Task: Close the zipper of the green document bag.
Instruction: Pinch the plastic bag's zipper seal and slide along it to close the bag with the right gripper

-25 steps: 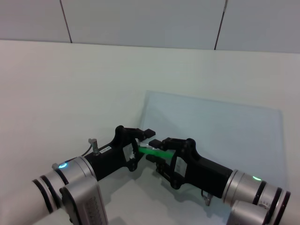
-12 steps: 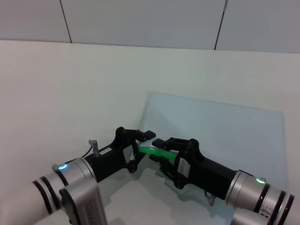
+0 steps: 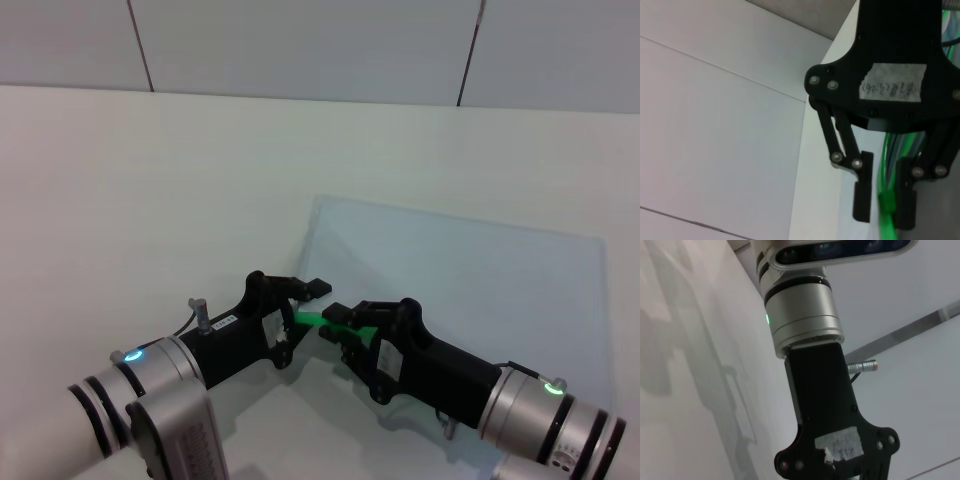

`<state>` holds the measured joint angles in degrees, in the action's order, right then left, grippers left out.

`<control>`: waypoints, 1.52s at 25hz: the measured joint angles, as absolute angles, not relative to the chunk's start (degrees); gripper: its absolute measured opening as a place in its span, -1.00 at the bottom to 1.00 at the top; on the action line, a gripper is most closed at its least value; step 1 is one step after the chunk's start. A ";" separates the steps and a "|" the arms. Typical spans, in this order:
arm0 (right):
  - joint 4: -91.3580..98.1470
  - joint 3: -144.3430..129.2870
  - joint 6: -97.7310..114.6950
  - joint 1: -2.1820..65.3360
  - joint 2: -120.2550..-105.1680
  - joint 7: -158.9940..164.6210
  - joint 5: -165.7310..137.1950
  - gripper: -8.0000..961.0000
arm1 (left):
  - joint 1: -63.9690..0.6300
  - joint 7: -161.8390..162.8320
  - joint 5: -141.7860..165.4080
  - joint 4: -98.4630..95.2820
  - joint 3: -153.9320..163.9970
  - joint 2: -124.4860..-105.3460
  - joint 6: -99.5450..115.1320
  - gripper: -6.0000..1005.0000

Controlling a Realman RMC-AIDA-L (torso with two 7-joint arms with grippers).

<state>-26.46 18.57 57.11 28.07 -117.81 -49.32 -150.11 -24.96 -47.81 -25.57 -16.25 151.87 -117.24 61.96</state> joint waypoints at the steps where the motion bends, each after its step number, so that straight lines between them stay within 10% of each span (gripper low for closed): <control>1: -26.46 18.58 56.98 28.07 -117.83 -49.41 -150.11 -0.56 | -24.96 -47.81 -25.58 -16.25 151.91 -117.24 61.96 -0.86; 38: -26.41 18.79 56.41 27.03 -117.75 -53.15 -147.83 -0.81 | -24.59 -48.39 -25.50 -15.92 152.83 -117.23 63.33 -0.85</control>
<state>-26.41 18.79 56.41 27.03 -117.75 -53.15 -147.83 -24.59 -48.39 -25.50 -15.92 152.83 -117.23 63.33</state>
